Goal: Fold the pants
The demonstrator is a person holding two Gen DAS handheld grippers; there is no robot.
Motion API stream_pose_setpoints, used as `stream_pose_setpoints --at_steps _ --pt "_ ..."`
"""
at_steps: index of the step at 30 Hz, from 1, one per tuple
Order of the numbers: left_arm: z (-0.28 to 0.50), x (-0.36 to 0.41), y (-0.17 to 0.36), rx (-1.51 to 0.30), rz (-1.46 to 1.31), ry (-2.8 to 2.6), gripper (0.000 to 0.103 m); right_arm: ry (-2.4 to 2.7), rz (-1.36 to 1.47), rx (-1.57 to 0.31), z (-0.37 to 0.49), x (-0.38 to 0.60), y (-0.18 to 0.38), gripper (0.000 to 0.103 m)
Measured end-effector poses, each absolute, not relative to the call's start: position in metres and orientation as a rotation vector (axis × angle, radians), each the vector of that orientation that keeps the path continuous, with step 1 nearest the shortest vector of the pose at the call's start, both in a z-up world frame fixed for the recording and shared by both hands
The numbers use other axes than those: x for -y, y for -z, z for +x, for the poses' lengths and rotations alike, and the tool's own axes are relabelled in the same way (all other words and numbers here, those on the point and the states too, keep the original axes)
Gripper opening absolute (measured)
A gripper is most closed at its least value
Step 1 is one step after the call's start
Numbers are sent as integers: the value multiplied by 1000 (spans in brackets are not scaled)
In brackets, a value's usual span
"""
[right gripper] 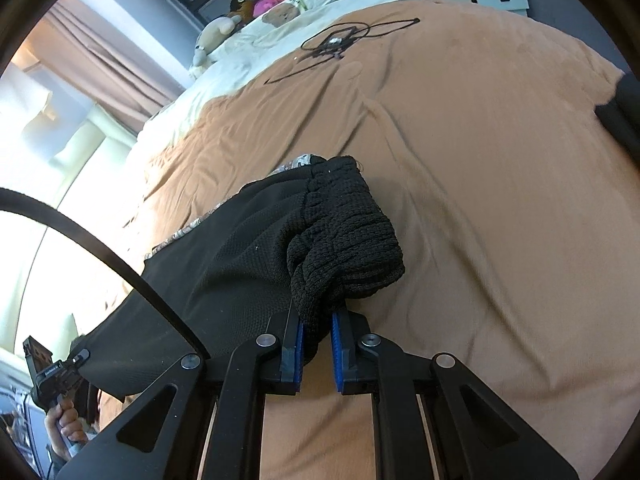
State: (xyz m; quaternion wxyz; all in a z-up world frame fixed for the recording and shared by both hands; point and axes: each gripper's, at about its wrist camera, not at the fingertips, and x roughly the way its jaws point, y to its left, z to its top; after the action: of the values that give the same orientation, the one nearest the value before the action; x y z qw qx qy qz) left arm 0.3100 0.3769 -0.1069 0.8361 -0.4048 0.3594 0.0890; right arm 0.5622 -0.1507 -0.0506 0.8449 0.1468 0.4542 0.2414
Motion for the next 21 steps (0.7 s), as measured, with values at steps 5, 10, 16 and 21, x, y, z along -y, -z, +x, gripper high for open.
stream_pose_setpoints --at_steps 5,10,16,21 --pt "264 -369 109 -745 -890 -204 7 -533 301 -973 537 156 48 8" --pt "228 -362 111 -735 -916 -217 7 -550 277 -976 514 156 45 8" --pt "192 -355 110 -733 -929 -217 7 -571 253 -979 492 159 41 8" --pt "172 -354 115 -743 -926 -211 7 -565 214 -981 483 156 42 8"
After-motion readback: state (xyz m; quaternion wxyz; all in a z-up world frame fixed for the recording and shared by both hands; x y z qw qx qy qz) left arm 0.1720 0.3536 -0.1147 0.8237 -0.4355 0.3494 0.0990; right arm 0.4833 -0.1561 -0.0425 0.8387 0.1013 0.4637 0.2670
